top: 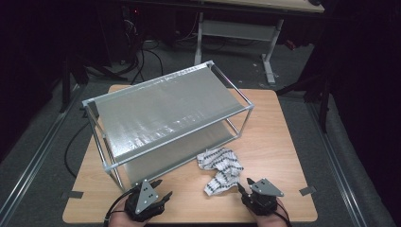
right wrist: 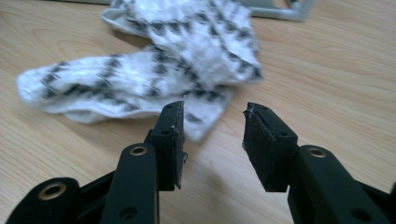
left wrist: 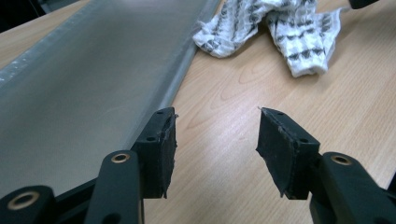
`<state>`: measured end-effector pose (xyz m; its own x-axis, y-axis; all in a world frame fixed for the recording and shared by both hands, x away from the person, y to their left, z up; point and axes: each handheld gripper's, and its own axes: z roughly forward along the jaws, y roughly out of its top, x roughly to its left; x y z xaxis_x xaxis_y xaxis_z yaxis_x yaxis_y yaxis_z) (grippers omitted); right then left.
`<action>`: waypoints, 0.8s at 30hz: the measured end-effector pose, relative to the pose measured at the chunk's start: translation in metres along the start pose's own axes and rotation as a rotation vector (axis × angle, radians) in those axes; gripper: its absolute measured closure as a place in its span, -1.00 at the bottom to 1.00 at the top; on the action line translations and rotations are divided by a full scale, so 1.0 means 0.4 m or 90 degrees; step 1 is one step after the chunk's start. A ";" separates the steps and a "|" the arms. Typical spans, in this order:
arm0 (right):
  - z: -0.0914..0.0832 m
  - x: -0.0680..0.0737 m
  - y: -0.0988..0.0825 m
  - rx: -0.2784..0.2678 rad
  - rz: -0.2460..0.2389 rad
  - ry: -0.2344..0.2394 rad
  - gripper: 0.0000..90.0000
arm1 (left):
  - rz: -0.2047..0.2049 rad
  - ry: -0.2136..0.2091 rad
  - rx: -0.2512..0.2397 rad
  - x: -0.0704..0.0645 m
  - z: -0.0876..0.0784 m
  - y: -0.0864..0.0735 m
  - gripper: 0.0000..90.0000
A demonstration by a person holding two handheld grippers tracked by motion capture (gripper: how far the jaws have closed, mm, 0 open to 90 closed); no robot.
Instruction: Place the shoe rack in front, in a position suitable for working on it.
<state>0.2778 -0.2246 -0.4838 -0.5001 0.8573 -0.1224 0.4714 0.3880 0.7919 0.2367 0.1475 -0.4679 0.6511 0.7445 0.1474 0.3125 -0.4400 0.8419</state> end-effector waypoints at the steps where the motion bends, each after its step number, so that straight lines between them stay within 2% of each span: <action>1: -0.003 -0.006 -0.003 -0.001 0.007 -0.003 0.26 | 0.004 0.001 -0.001 -0.002 0.000 0.003 0.04; 4: -0.006 -0.016 -0.007 0.000 0.022 -0.005 0.24 | 0.008 0.001 -0.002 -0.006 0.001 0.007 0.04; 8: -0.006 -0.009 -0.011 0.005 0.004 -0.006 0.21 | 0.009 0.001 -0.004 -0.008 0.007 0.010 0.04; 13: -0.011 -0.004 -0.012 0.005 -0.001 -0.002 0.21 | 0.010 -0.004 0.004 -0.008 0.017 0.011 0.04; 19: -0.011 0.031 0.016 -0.021 -0.022 0.031 0.20 | 0.012 0.007 0.007 -0.010 0.002 0.003 0.04; 20: -0.008 0.040 0.024 -0.026 -0.028 0.038 0.18 | 0.014 0.015 0.005 -0.011 -0.010 -0.004 0.04; 24: 0.016 0.083 0.053 -0.036 -0.071 0.061 0.14 | 0.013 0.026 0.001 -0.009 -0.034 -0.014 0.03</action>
<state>0.2758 -0.1857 -0.4749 -0.6153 0.7729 -0.1553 0.3693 0.4566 0.8094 0.2233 0.1540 -0.4661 0.6284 0.7552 0.1862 0.3007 -0.4567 0.8373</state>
